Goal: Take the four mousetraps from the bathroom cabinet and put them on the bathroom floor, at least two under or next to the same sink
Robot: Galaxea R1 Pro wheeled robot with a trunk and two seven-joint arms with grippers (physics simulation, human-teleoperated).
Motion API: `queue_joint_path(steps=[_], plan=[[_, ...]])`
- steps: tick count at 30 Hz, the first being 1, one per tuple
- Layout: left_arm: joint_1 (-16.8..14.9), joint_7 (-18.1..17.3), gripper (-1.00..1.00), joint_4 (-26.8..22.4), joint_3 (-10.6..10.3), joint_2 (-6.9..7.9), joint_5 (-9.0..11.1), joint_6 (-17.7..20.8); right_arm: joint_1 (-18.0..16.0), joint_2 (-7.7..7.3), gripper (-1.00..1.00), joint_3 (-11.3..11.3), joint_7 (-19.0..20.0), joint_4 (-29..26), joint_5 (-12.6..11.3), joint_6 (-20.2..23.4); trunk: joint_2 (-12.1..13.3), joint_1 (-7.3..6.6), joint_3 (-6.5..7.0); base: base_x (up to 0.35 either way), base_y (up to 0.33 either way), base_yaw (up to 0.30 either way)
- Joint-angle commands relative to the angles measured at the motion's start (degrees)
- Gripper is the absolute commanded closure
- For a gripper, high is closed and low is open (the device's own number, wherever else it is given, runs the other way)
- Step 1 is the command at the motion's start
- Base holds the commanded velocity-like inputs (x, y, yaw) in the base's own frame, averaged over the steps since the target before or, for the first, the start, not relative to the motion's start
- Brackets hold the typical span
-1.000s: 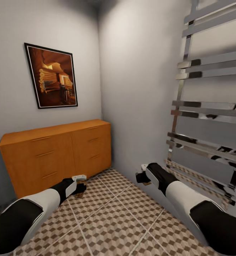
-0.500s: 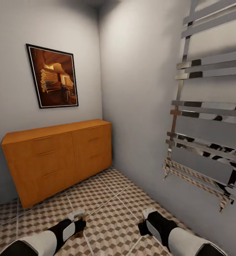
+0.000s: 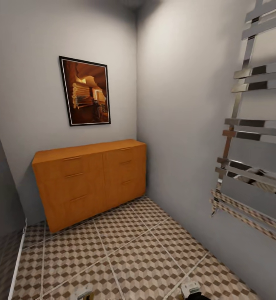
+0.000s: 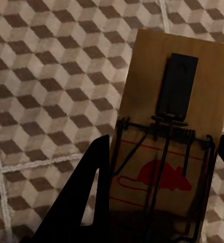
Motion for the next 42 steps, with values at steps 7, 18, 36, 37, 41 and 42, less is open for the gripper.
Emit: queue_joint_path(steps=[7, 18, 36, 37, 41, 42], plan=[[3.5, 0.4, 1.0, 0.0, -0.5, -2.84, 0.9, -0.9, 4.1, -0.23, 1.0, 0.5, -0.3, 0.1, -0.4, -2.9, 0.0, -0.01, -0.06, 0.0, 0.0, 0.271], [5.2, 0.6, 1.0, 0.0, -0.5, -3.3, 1.0, -3.6, 4.6, -0.43, 1.0, 0.6, -0.2, 0.2, -0.3, -3.1, 0.0, -0.01, -0.06, -0.154, 0.0, 0.045], [5.4, 0.6, 1.0, 0.0, -0.6, -3.45, 1.0, -3.8, 4.7, -0.34, 1.0, 0.6, 0.3, 0.2, -0.3, -3.0, 0.0, -0.01, -0.06, -0.343, 0.0, 0.044], [5.4, 0.6, 1.0, 0.0, -0.6, -3.45, 1.0, -3.8, 4.7, -0.34, 1.0, 0.6, 0.3, 0.2, -0.2, -3.0, 0.0, -0.01, -0.06, -0.346, 0.0, 0.247], [5.4, 0.6, 1.0, 0.0, -0.6, -3.51, 1.0, -3.8, 4.7, -0.34, 1.0, 0.6, 0.3, 0.2, -0.2, -3.0, 0.0, -0.01, -0.06, -0.346, 0.0, 0.266], [5.4, 0.6, 1.0, 0.0, -0.6, -3.51, 1.0, -3.8, 4.7, -0.34, 1.0, 0.6, 0.3, 0.2, -0.2, -3.0, 0.0, -0.01, -0.06, -0.345, 0.0, 0.273]])
